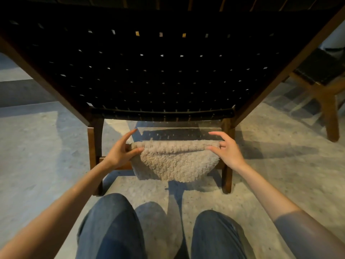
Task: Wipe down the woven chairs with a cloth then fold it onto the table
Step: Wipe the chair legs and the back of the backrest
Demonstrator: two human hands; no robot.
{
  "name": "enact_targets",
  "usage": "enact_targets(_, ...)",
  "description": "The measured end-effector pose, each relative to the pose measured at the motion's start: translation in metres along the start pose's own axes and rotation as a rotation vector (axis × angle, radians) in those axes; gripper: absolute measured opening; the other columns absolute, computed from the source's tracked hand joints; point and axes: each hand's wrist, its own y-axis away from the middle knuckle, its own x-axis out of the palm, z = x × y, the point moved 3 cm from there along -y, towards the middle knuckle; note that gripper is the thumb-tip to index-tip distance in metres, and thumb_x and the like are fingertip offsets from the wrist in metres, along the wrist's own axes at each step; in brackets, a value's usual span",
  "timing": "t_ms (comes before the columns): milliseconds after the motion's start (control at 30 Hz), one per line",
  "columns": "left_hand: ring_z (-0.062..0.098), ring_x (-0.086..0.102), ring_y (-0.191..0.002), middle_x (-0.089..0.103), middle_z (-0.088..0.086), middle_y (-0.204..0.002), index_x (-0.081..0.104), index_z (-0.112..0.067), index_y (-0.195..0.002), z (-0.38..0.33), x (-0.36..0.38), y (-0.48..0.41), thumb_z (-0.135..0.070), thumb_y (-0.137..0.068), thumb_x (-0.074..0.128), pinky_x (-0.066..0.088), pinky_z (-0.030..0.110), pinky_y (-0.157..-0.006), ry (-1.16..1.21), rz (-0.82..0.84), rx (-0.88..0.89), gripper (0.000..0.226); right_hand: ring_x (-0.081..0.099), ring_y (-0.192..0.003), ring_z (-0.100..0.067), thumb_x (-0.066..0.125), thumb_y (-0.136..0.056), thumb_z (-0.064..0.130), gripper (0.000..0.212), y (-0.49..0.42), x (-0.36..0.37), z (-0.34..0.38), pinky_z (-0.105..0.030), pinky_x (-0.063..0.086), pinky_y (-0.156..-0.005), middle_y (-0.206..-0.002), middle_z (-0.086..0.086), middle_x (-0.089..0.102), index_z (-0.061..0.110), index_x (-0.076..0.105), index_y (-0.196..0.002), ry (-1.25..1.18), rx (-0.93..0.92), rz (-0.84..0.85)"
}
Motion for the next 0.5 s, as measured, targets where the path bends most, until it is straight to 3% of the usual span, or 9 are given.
enact_targets(67,0.021,0.061,-0.084,0.061,0.009,-0.090,0.046,-0.021,-0.131,0.001,-0.002,-0.001,-0.011,-0.087,0.060,0.053,0.018,-0.062,0.134,-0.011,-0.037,0.047,0.061,-0.104,-0.019,0.061,-0.092,0.012,0.025,-0.003,0.001,0.002,-0.029,0.050,-0.087,-0.118,-0.004,0.063,0.029,0.061,-0.110,-0.050,0.036,-0.015)
enact_targets(100,0.019,0.061,-0.094,0.061,0.007,-0.103,0.053,-0.022,-0.124,0.003,-0.003,-0.002,-0.012,-0.088,0.059,0.054,0.017,-0.066,0.208,0.017,-0.083,0.038,0.059,-0.109,-0.019,0.057,-0.094,0.010,0.024,-0.004,0.002,0.001,-0.029,0.049,-0.089,-0.118,-0.002,0.063,0.028,0.064,-0.106,-0.141,0.119,0.027)
enact_targets(200,0.020,0.057,-0.107,0.057,0.003,-0.117,0.060,-0.022,-0.118,0.010,-0.007,-0.002,-0.009,-0.086,0.061,0.055,0.024,-0.079,0.326,0.209,-0.204,0.034,0.050,-0.125,-0.029,0.059,-0.088,-0.007,0.044,-0.006,0.008,-0.001,-0.043,0.045,-0.102,-0.128,-0.011,0.058,0.028,0.066,-0.112,-0.458,0.393,0.239)
enact_targets(267,0.020,0.058,-0.104,0.058,0.005,-0.114,0.060,-0.017,-0.118,0.011,-0.011,-0.002,-0.002,-0.082,0.065,0.055,0.024,-0.082,0.230,0.250,-0.168,0.039,0.047,-0.128,-0.026,0.072,-0.074,-0.010,0.057,-0.006,0.007,-0.001,-0.045,0.042,-0.105,-0.132,-0.009,0.056,0.031,0.064,-0.114,-0.298,0.345,0.276)
enact_targets(333,0.019,0.059,-0.097,0.059,0.006,-0.112,0.062,-0.011,-0.118,0.010,-0.014,-0.002,0.001,-0.080,0.067,0.055,0.018,-0.074,0.075,0.172,-0.116,0.041,0.050,-0.124,-0.018,0.080,-0.067,-0.005,0.060,-0.006,0.010,0.002,-0.035,0.044,-0.102,-0.125,0.002,0.059,0.031,0.064,-0.112,-0.015,0.234,0.285)
enact_targets(400,0.019,0.058,-0.095,0.059,0.004,-0.111,0.064,-0.010,-0.118,0.010,-0.016,-0.004,-0.002,-0.080,0.068,0.052,0.016,-0.068,-0.079,0.085,-0.065,0.039,0.050,-0.118,-0.011,0.082,-0.067,0.001,0.054,-0.005,0.015,0.004,-0.024,0.043,-0.093,-0.120,0.007,0.059,0.026,0.066,-0.112,0.206,0.114,0.296)
enact_targets(500,0.017,0.058,-0.086,0.063,0.005,-0.102,0.068,-0.010,-0.112,0.012,-0.016,-0.005,-0.008,-0.082,0.067,0.047,0.012,-0.060,-0.274,0.053,-0.001,0.030,0.054,-0.115,-0.012,0.081,-0.072,0.013,0.041,-0.005,0.014,0.004,-0.028,0.045,-0.096,-0.121,0.002,0.063,0.022,0.070,-0.111,0.362,-0.001,0.216)
